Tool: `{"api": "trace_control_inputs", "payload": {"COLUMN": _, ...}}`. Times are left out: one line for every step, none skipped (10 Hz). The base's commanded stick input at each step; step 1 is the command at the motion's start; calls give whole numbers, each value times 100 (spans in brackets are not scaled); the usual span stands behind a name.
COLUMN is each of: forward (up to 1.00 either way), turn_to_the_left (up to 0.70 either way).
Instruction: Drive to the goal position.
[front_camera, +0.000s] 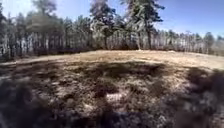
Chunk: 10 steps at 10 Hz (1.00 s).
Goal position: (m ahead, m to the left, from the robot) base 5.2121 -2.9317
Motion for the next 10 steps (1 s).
{"api": "trace_control_inputs", "payload": {"forward": 70, "turn_to_the_left": 0}}
{"api": "trace_control_inputs", "payload": {"forward": 70, "turn_to_the_left": 0}}
{"api": "trace_control_inputs", "payload": {"forward": 70, "turn_to_the_left": 0}}
{"api": "trace_control_inputs", "payload": {"forward": 70, "turn_to_the_left": -24}}
{"api": "trace_control_inputs", "payload": {"forward": 70, "turn_to_the_left": -35}}
{"api": "trace_control_inputs", "payload": {"forward": 70, "turn_to_the_left": -35}}
{"api": "trace_control_inputs", "payload": {"forward": 70, "turn_to_the_left": -35}}
{"api": "trace_control_inputs", "payload": {"forward": 70, "turn_to_the_left": -35}}
{"api": "trace_control_inputs", "payload": {"forward": 70, "turn_to_the_left": -35}}
{"api": "trace_control_inputs", "payload": {"forward": 70, "turn_to_the_left": -35}}
